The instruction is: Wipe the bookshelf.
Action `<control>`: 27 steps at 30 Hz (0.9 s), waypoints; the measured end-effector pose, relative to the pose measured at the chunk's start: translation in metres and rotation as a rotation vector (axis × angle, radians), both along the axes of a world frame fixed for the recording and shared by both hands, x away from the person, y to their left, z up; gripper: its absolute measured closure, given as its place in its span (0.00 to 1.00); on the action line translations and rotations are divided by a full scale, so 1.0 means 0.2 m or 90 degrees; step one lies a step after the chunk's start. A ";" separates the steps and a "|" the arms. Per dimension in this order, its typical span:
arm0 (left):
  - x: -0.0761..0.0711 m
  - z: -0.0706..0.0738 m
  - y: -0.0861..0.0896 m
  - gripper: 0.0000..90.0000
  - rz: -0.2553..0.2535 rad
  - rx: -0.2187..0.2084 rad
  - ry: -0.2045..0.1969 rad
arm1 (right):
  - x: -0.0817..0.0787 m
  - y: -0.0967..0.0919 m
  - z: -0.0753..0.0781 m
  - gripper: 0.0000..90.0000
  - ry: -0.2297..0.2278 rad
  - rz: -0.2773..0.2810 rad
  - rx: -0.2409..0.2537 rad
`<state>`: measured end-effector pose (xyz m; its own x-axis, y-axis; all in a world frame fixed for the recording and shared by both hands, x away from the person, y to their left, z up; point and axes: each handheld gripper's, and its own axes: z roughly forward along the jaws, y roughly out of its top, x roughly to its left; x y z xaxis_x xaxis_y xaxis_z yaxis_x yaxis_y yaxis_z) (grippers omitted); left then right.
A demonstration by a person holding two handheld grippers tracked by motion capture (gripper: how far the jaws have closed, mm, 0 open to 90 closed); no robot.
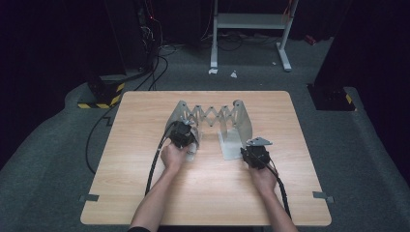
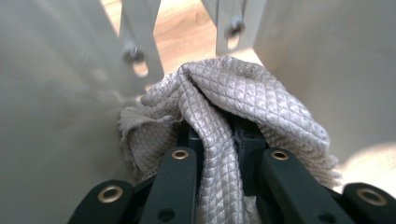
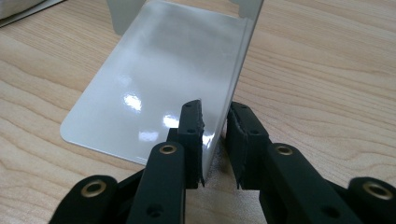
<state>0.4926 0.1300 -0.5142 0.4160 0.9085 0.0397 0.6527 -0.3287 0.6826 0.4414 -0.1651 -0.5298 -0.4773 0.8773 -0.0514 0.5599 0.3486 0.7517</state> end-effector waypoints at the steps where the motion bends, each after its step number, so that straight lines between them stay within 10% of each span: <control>1: -0.01 0.00 0.01 0.89 0.001 0.000 -0.001 | 0.00 0.00 0.00 0.85 0.000 0.000 0.001; 27: 0.04 0.00 -0.07 0.89 -0.018 -0.023 -0.002 | 0.00 0.00 0.00 0.85 0.000 0.001 0.001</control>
